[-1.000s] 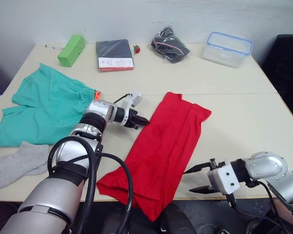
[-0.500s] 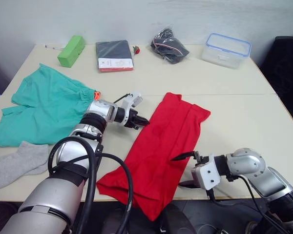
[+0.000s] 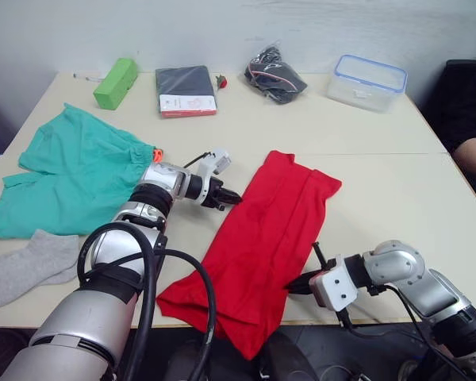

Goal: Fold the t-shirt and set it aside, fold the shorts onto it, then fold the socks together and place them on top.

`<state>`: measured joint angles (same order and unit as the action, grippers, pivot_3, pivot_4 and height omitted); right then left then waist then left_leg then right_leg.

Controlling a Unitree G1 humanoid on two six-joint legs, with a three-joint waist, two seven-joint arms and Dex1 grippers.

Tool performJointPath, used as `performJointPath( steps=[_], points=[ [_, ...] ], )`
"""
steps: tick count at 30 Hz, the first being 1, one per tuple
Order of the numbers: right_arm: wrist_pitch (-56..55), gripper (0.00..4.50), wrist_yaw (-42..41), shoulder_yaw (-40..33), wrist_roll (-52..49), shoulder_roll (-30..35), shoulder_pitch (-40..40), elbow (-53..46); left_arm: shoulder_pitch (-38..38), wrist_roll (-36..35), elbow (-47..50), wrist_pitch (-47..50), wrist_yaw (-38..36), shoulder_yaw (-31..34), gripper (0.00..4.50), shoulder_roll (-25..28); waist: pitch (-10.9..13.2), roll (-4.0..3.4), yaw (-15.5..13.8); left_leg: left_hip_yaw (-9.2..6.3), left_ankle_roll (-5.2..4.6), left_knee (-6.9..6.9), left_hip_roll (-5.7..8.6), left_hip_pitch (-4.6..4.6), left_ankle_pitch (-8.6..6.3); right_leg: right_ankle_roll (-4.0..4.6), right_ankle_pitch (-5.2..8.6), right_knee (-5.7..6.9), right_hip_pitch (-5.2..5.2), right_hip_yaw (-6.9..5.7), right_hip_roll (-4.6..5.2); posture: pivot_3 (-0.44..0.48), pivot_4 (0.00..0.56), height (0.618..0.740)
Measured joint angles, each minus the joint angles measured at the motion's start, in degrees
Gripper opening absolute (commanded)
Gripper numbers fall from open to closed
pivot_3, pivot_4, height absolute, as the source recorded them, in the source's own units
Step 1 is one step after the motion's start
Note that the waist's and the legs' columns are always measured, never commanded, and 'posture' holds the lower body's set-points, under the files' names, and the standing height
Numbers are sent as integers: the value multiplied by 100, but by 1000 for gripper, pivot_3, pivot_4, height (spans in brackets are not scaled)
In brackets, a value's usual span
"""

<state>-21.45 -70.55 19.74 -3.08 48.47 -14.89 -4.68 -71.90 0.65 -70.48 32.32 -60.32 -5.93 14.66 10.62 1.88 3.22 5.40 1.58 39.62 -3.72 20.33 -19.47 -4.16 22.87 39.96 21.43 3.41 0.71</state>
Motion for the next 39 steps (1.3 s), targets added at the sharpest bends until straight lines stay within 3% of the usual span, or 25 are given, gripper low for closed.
performJointPath(
  steps=[7,16,25,28,32,37,39],
  points=[
    [-117,18,25,0,-29,0,2,73,10,0,1,-10,3,30,0,1,0,0,-3,0,0,0,0,0,0,0,0,0,0,0,0,0,150,740],
    [-1677,18,-3,6,209,15,-380,902,107,-63,78,124,111,187,0,286,1,1,5,2,0,1,1,0,0,0,0,2,2,0,0,0,150,740],
    [-3054,18,-287,323,219,11,-1065,1955,1168,-427,1942,1100,106,368,0,716,1,0,6,-4,-3,3,0,0,-1,0,0,3,-2,-6,10,0,150,740],
    [-3122,0,-306,375,167,11,-1138,2090,1257,-484,2277,1349,150,325,596,714,1,1,0,-6,-4,9,1,0,-2,0,0,3,-8,-9,11,0,150,740],
    [-2581,920,-322,321,-66,124,-971,1779,973,-515,2033,1507,142,271,1767,552,1,0,-24,-9,-5,12,2,2,-3,0,0,3,-9,-12,11,0,150,740],
    [-575,2624,-92,-345,-960,1151,437,-11,268,-464,995,1214,147,233,3321,216,4,-5,-173,-12,-10,2,5,26,-12,0,0,-13,7,-18,15,0,150,740],
    [1024,3381,344,-823,-1893,1590,1031,-944,100,-413,694,997,202,220,3356,103,5,-11,-177,-12,-10,4,5,28,-11,0,0,-13,8,-18,19,0,150,740]
  ],
)
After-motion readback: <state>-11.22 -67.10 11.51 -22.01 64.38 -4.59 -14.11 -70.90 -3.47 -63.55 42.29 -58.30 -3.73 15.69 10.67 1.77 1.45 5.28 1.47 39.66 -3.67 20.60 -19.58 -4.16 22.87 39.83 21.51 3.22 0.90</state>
